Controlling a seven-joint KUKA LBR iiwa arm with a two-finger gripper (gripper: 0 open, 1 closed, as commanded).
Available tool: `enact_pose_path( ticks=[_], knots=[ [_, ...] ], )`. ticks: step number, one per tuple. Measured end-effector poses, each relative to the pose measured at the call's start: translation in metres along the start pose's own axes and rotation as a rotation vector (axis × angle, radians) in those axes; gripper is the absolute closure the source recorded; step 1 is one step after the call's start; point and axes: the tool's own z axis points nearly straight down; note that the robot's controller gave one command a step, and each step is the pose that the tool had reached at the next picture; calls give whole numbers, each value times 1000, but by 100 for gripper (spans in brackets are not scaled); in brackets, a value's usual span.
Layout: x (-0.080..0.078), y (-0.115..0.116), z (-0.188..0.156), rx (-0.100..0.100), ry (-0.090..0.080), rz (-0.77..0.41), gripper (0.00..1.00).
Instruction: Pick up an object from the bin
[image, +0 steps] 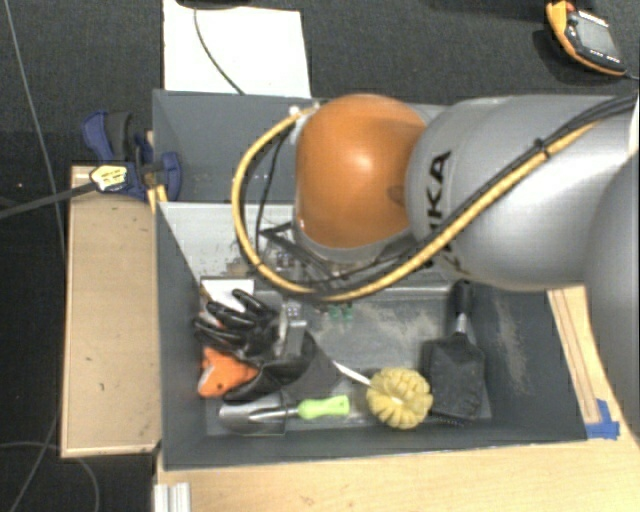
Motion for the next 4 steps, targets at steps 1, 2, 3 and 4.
enact_pose_path(
  ticks=[1, 2, 3, 4],
  knots=[
    [0, 0, 0, 0, 0, 0, 0],
    [0, 3, 4, 0, -3, -6, 0],
    [-6, 10, 60, 0, -1, -121, 0],
    [16, 35, 68, -1, 0, -36, 0]
  ],
)
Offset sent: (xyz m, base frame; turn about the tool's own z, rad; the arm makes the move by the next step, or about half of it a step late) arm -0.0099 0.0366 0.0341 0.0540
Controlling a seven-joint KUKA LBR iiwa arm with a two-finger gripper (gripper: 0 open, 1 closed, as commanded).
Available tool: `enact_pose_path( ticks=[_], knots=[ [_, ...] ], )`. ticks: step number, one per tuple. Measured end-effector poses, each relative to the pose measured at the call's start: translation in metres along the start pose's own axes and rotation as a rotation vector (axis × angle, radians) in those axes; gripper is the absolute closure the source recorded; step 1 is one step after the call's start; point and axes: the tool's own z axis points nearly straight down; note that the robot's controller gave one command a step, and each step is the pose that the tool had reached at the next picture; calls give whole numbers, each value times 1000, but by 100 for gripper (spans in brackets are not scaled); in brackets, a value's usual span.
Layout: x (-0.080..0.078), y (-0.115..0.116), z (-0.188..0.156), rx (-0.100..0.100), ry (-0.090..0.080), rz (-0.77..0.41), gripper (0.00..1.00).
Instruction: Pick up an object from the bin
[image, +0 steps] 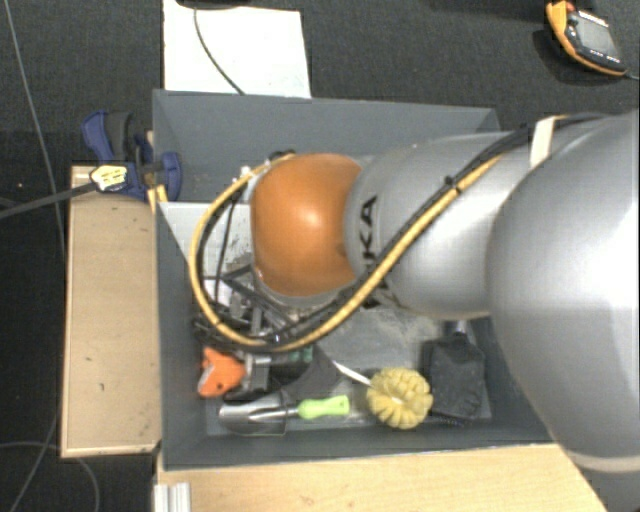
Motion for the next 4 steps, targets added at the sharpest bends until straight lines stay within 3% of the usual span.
enact_pose_path(
  ticks=[1, 2, 3, 4],
  knots=[
    [-15, -26, 39, 3, 2, -46, 0],
    [15, -15, 66, 0, -5, -356, 0],
    [20, -15, 72, 0, -3, -433, 0],
    [-5, -31, 96, 0, -16, -775, 100]
  ],
)
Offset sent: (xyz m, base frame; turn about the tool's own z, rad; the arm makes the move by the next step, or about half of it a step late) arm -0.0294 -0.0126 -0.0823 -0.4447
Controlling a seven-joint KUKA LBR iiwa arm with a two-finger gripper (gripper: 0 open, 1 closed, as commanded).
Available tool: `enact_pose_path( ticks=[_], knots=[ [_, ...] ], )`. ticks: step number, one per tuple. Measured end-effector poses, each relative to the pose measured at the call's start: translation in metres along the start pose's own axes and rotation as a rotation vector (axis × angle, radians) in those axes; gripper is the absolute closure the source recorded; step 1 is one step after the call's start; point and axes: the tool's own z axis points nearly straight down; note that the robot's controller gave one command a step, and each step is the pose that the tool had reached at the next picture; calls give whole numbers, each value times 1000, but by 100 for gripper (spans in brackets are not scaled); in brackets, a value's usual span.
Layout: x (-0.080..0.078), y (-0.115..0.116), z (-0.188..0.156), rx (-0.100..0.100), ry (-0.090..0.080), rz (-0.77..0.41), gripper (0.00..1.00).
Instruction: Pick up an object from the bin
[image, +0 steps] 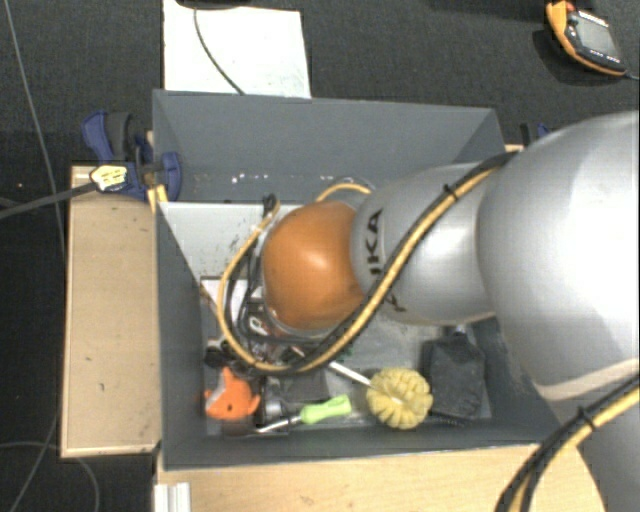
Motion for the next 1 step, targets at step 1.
enact_pose_path(
  ticks=[1],
  knots=[
    [0, 0, 0, 0, 0, 3, 100]
  ],
)
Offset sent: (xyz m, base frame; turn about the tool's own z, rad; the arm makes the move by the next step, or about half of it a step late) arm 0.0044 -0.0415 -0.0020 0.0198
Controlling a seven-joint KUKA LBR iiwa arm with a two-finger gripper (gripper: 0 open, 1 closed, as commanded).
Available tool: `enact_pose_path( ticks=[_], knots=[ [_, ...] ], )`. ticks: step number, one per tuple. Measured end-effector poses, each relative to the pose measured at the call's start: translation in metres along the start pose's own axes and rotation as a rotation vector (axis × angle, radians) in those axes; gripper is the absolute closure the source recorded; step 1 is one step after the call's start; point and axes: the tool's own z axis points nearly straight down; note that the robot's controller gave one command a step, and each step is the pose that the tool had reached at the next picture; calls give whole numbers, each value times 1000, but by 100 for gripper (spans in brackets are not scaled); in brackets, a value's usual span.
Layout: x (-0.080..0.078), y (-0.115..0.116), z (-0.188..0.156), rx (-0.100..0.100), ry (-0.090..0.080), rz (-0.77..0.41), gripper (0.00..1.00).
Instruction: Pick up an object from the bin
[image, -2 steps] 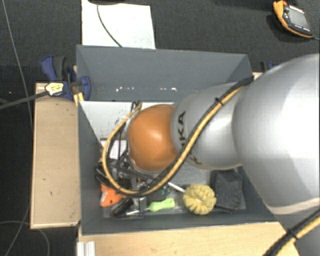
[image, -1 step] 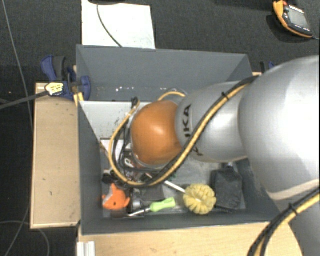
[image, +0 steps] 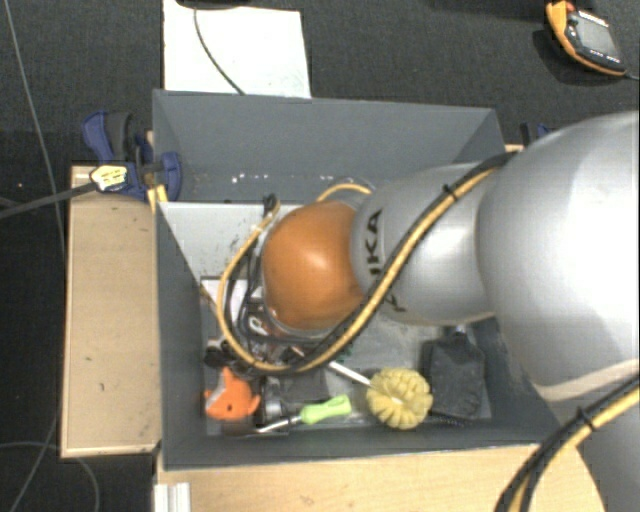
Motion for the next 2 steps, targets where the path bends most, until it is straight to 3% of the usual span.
enact_pose_path(
  ticks=[1, 2],
  knots=[
    [25, -28, 0, 0, -5, 18, 100],
    [24, -14, 0, 0, -1, 14, 100]
  ],
)
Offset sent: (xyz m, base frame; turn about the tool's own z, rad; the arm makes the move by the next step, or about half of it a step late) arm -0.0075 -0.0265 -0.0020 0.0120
